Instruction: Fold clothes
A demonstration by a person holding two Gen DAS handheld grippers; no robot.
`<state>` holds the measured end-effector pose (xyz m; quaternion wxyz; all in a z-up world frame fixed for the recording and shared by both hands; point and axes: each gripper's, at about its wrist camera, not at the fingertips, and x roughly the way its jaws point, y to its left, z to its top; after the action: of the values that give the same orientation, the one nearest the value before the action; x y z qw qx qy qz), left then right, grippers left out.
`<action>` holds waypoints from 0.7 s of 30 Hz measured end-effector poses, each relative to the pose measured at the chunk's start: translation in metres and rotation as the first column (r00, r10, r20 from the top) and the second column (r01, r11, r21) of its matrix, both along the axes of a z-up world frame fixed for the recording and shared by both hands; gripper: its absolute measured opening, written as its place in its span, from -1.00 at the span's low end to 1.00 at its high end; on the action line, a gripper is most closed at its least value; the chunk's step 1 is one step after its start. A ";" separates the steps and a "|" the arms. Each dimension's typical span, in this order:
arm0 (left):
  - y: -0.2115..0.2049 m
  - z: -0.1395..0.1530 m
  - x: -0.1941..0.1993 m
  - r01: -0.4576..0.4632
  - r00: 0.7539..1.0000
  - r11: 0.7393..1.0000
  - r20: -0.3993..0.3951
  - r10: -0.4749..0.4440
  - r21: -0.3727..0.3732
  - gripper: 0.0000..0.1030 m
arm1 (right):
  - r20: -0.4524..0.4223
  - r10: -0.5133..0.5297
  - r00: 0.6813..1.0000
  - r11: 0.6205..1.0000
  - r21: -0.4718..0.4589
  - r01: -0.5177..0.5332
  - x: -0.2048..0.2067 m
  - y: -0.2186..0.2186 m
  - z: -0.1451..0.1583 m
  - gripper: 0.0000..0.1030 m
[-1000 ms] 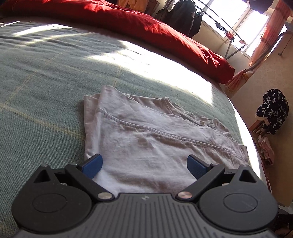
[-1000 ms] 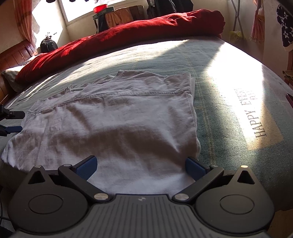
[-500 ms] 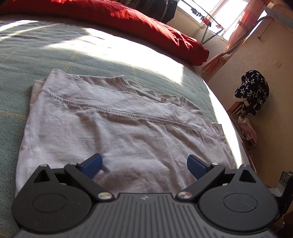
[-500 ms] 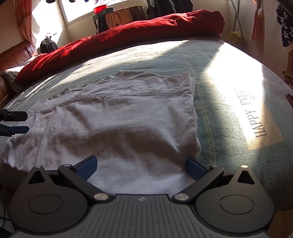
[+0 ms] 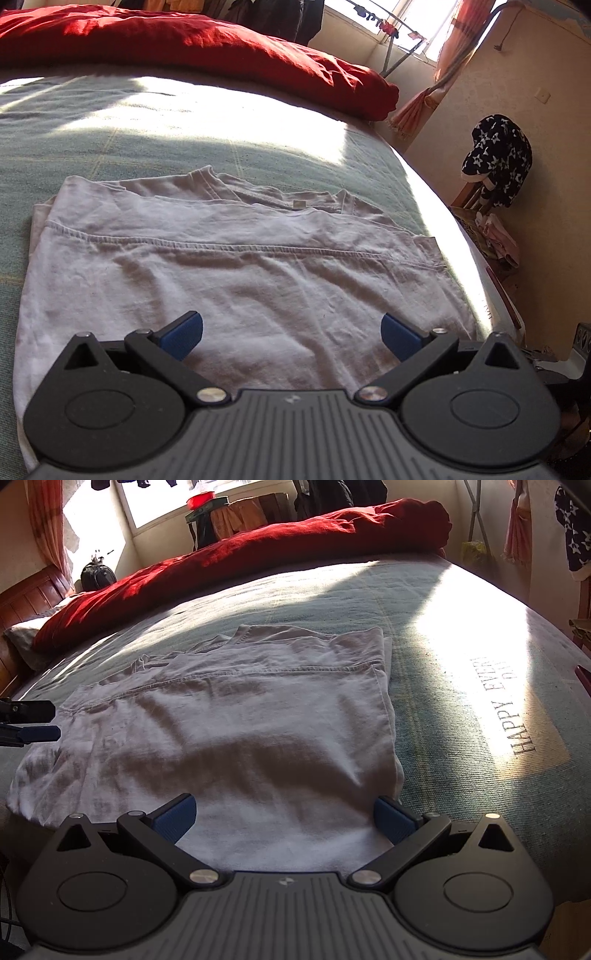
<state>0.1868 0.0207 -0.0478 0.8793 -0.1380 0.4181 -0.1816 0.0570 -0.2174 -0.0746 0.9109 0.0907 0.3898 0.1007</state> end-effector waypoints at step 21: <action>0.027 0.011 -0.035 -0.079 0.994 0.997 0.073 0.080 -0.009 0.98 | 0.014 0.029 0.999 0.999 -0.024 -0.029 -0.014 0.021 0.026 1.00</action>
<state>0.1520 0.0476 -0.0369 0.9001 -0.1503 0.3795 -0.1525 0.0435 -0.1963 -0.0490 0.9131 0.0737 0.3857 0.1101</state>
